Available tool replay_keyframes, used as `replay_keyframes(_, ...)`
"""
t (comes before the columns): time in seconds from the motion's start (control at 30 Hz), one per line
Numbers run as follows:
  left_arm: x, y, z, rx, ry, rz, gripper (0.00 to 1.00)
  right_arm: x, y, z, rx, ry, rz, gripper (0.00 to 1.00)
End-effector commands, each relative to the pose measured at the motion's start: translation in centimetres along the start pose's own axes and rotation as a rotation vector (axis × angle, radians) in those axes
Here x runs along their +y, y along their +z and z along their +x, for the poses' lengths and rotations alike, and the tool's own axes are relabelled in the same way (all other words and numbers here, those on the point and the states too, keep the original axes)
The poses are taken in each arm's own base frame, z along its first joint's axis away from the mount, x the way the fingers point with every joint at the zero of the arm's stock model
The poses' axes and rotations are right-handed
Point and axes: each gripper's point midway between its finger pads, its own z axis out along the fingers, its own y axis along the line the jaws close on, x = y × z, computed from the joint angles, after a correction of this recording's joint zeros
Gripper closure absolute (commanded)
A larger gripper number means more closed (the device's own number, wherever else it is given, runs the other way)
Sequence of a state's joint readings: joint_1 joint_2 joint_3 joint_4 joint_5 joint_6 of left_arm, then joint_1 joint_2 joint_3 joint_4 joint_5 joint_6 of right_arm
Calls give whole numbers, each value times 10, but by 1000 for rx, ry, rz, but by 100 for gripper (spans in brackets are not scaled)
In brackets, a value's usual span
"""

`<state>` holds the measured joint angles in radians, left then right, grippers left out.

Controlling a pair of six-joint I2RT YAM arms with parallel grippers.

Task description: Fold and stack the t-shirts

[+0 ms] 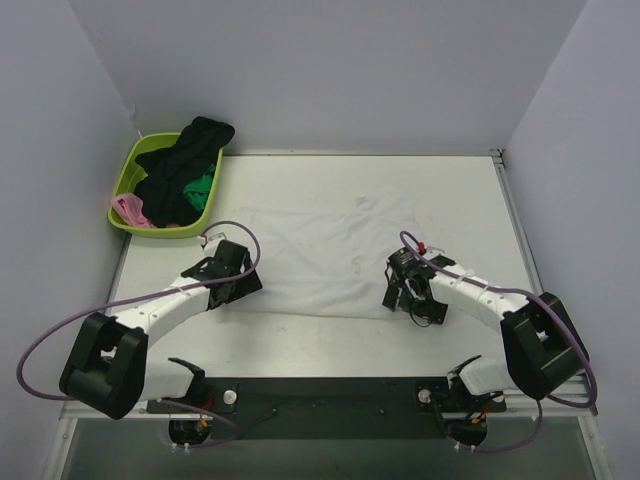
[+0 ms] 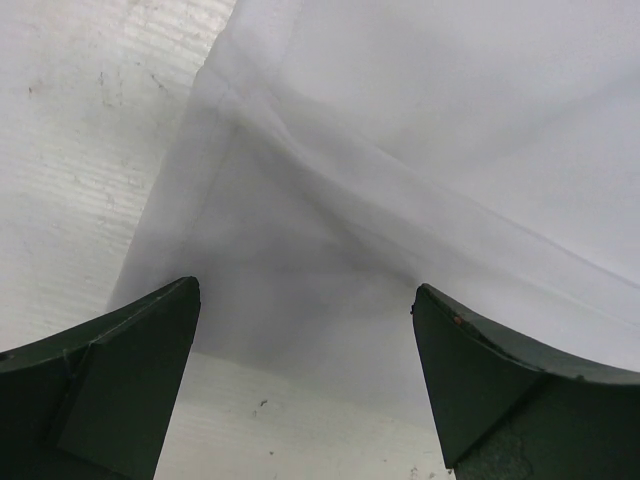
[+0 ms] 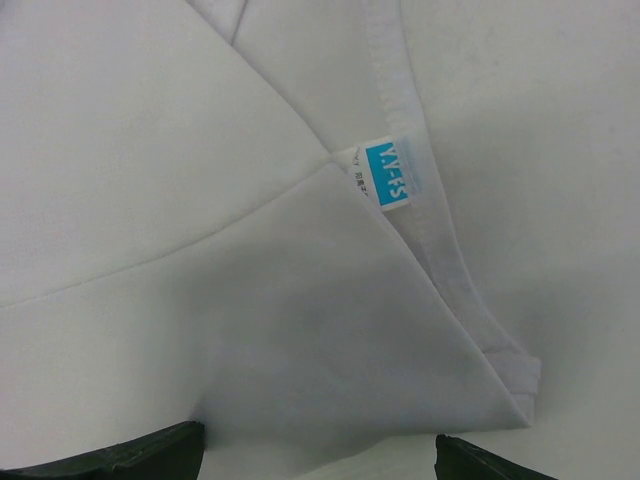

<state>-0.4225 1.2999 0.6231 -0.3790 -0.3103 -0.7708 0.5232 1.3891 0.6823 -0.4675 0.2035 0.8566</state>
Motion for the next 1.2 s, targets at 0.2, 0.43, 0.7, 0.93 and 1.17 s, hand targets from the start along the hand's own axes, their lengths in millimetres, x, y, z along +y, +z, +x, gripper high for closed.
replay_keyframes(0.2,11,-44,14,-14,-99,110,3,-32,-35,30,-82,-10,89,1)
replay_keyframes(0.43,-20,-91,-18,-72,-114,274,3,-7,-93,-20,-291,6,-74,0)
replay_keyframes(0.7,-57,-72,-23,-34,-58,308,2,54,-109,-51,-382,-43,-269,0)
replay_keyframes(0.93,-79,-49,-21,-18,-27,314,3,95,-95,-52,-401,-96,-401,0)
replay_keyframes(1.17,-78,-30,-12,9,-13,277,2,102,-71,-43,-368,-124,-385,0)
